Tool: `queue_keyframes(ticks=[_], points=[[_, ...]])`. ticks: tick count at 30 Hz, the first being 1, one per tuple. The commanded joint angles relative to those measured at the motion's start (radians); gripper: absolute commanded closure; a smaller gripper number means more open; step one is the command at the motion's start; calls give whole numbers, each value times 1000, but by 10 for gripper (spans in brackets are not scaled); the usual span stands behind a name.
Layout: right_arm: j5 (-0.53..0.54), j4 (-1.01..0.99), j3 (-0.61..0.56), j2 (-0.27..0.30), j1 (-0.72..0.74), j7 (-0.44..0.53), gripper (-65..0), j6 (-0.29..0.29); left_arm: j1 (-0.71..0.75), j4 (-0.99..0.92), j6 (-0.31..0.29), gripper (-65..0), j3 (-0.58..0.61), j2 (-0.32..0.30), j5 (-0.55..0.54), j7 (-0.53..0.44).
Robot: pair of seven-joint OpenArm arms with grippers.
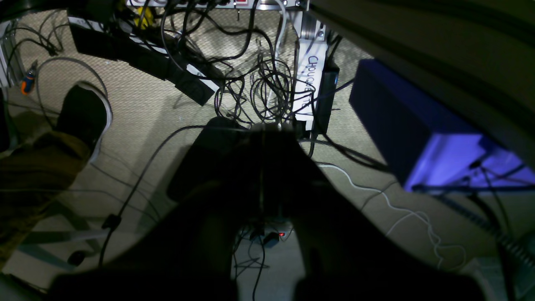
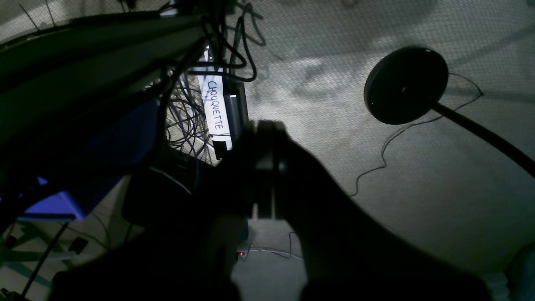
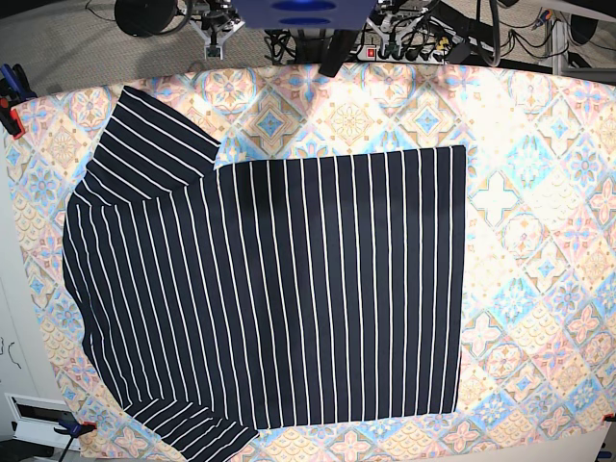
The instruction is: Fold the T-shirt properly
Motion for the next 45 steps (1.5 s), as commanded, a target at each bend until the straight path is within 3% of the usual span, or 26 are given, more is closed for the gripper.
queue_keyframes(ticks=[1,22,30,40,45], points=[[1,3,1,0,-8,9,-3,1,5,1,-2,0,0,0,0,-3],[1,3,-2,3,-39,10,-3,1,45,2,-2,0,1,-6,7,-3],[1,9,-5,47,-117,58,-2,1,104,13,-2,0,1,-50,7,-6],[1,20,1,73,-221,181,0,0,332,366,-2,0,1,-58,9,-3],[1,185,2,84,-338,201,0,-3,401,458,-2,0,1,-58,9,-3]])
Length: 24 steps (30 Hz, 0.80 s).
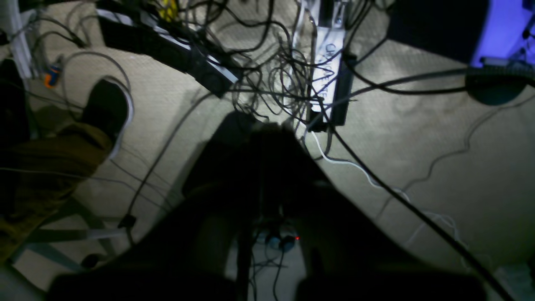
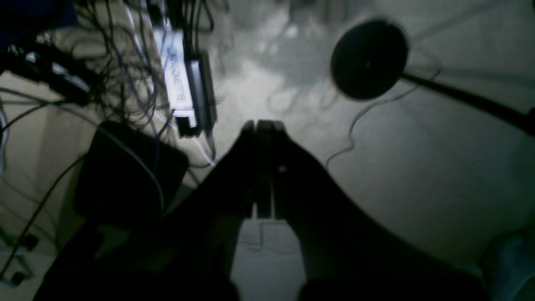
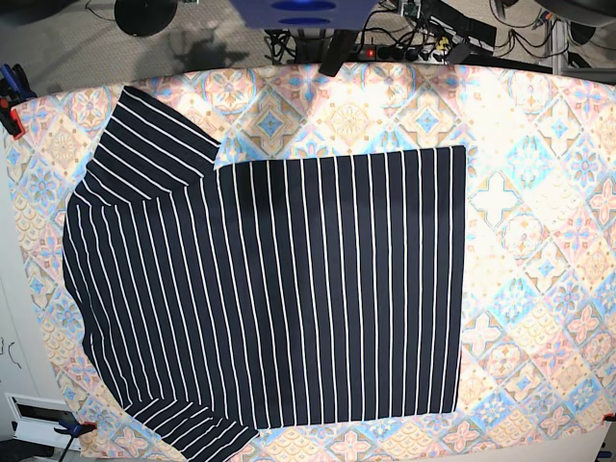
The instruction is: Fold the T-shirt properly
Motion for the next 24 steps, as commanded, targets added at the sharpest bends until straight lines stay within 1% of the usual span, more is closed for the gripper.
queue_keyframes(ticks=[1,6,12,14,19,24], points=[[1,41,3,10,-40,10,0,-4,37,26,1,0,1,-2,4,-7],[3,203,6,14,-145,15,0,-4,119,183,1,0,1,-2,4,-4],[3,407,123,23,-249,13,0,-4,221,387,1,0,1,-2,4,-1],[1,499,154,23,-293,10,0,-4,267,477,1,0,1,-2,4,-1],[1,707,166,26,-399,8,0,-4,385,732,1,0,1,-2,6,7],[1,892,166,37,-473,-5,0,-4,466,1020,1,0,2,-2,-2,143]])
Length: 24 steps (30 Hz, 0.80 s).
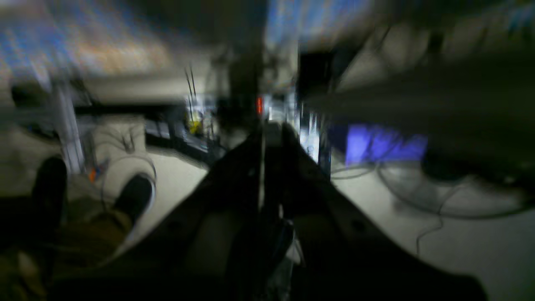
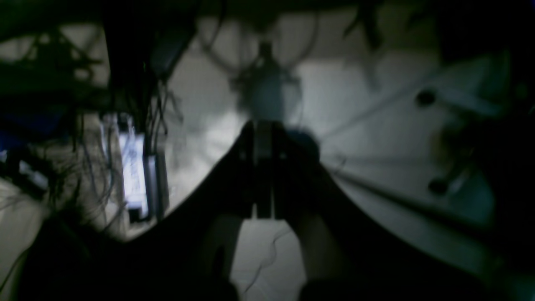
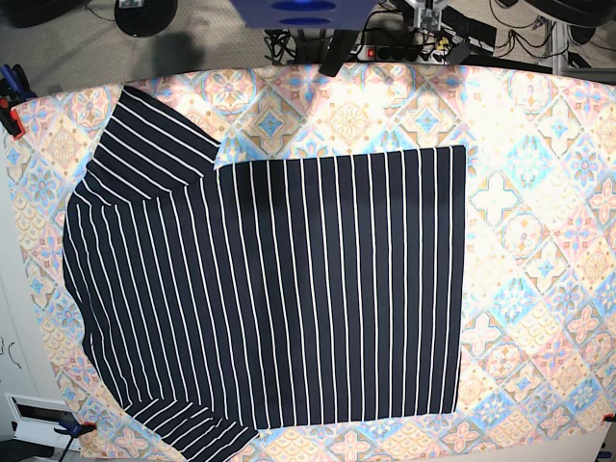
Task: Fold the T-shirt properly
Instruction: 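Lower both grippers to the shirt's shoulder corners and grasp them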
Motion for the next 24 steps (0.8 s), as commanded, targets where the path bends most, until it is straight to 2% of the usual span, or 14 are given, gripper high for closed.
queue_keyframes(ticks=[1,5,11,15,19,24], points=[[1,51,6,7,-31,3,0,-2,31,71,1,0,2,-2,-4,-2],[1,208,6,7,-54,-106,0,-2,38,249,1,0,2,-2,-6,78],[1,341,6,7,-48,-224,0,-2,-68,307,1,0,-3,-2,-16,175],[0,421,6,9,-7,-313,0,-2,-149,307,1,0,-7,-2,-98,225],[0,467,8,9,32,-409,0,-2,-233,307,1,0,-14,-2,-207,330],[-2,489,8,9,65,-474,0,-2,-318,304,3,0,-104,7,-391,419]])
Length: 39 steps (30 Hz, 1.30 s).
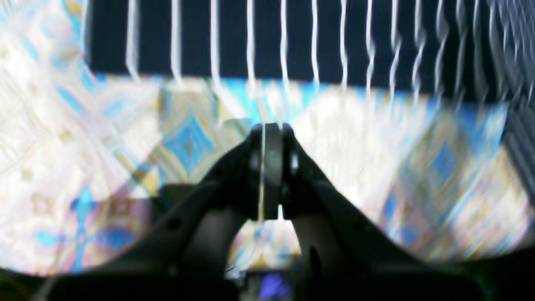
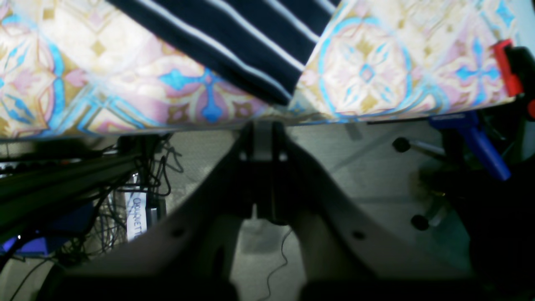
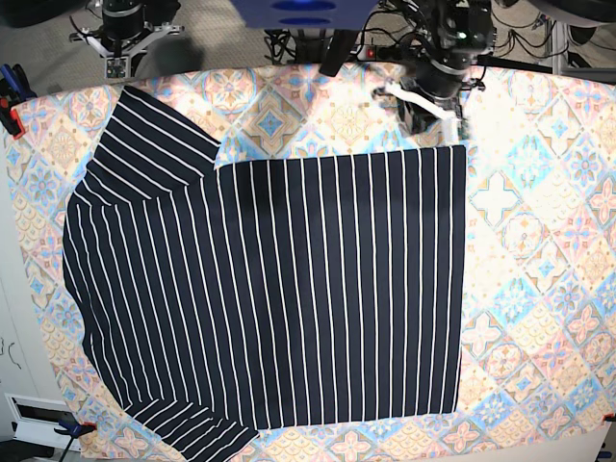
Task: Fold the T-shirt properly
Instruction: 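Lower both grippers to the shirt's shoulder corners and grasp them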
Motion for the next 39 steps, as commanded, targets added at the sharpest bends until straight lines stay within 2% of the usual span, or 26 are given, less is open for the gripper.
queue_keyframes(ticks=[1,4,9,13,20,37,39], points=[[-2,19,6,6,-3,13,0,-4,-12,14,4,0,-25,-1,-38,0],[-2,19,6,6,6,1,0,-4,-47,11,4,-20,-89,-1,-170,52],[-2,19,6,6,21,1,0,-4,-96,-69,6,-168,-223,20,-335,78],[-2,19,6,6,21,1,0,-4,-113,-150,6,-226,-263,17,-429,78],[-2,19,5,6,41,1,0,-4,-173,-308,6,-228,-293,17,-535,78],[-1,17,5,6,43,-1,-2,-4,-328,-512,6,-225,-286,22,-541,78],[-1,16,5,6,47,-1,-2,-4,-329,-512,4,-196,-283,22,-542,78]])
